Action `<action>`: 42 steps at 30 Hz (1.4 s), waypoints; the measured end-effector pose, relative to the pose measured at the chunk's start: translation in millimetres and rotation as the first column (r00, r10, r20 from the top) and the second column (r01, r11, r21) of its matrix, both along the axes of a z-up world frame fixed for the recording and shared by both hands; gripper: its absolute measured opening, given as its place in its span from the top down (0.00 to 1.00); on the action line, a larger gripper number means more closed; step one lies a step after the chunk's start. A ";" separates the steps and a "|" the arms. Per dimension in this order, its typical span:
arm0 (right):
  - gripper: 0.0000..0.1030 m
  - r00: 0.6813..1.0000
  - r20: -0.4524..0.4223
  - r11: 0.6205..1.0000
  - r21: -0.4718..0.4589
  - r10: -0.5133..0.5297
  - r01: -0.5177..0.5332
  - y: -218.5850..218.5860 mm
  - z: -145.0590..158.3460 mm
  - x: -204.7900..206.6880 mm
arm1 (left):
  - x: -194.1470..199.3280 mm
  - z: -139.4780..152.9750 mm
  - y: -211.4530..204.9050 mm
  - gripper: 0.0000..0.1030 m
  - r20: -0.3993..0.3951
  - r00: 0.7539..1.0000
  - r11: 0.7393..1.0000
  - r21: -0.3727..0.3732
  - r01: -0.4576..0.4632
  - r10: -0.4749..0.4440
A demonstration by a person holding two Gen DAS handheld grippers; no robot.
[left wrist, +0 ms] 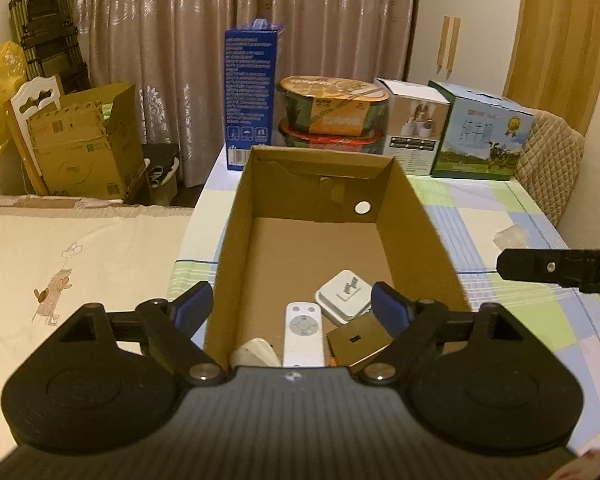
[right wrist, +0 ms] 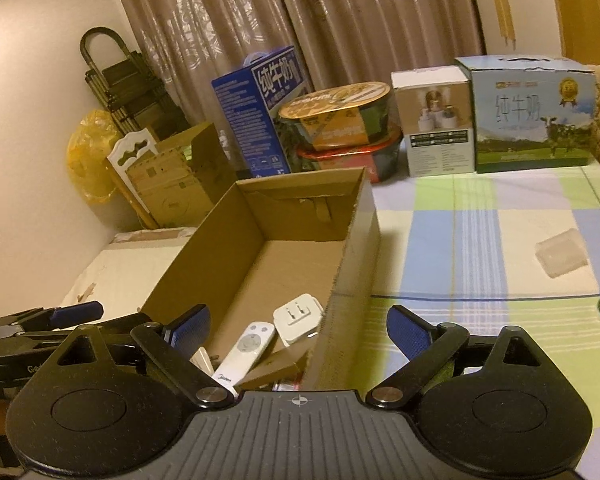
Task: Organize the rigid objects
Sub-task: 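Open the left tool dropping the remote while the right tool releases the panel into the box, then withdraw both open tools from the box toward the cup and jar on the table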
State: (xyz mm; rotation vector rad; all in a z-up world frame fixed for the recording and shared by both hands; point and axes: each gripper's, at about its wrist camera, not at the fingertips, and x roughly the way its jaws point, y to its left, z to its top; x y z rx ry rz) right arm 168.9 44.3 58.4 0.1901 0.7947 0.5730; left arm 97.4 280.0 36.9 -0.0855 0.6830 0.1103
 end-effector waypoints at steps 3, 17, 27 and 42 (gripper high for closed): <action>0.11 1.000 0.006 1.000 -0.004 -0.014 0.014 -10.1 4.8 -6.0 | -3.5 6.8 -10.3 0.14 0.009 1.000 1.000 0.000 0.012 -0.012; 0.11 0.993 0.033 0.994 -0.010 -0.112 0.113 -80.9 27.2 -29.1 | -9.4 35.0 -74.1 0.01 0.065 0.995 0.997 0.015 0.081 -0.081; 0.11 0.977 0.047 0.978 -0.017 -0.207 0.208 -144.5 34.4 -38.3 | 2.1 38.7 -130.7 0.01 0.076 0.985 0.988 0.012 0.154 -0.154; 0.11 0.936 0.083 0.929 -0.123 -0.341 0.349 -233.4 6.1 -50.3 | 27.3 22.1 -197.6 0.01 0.085 0.968 0.969 -0.064 0.240 -0.234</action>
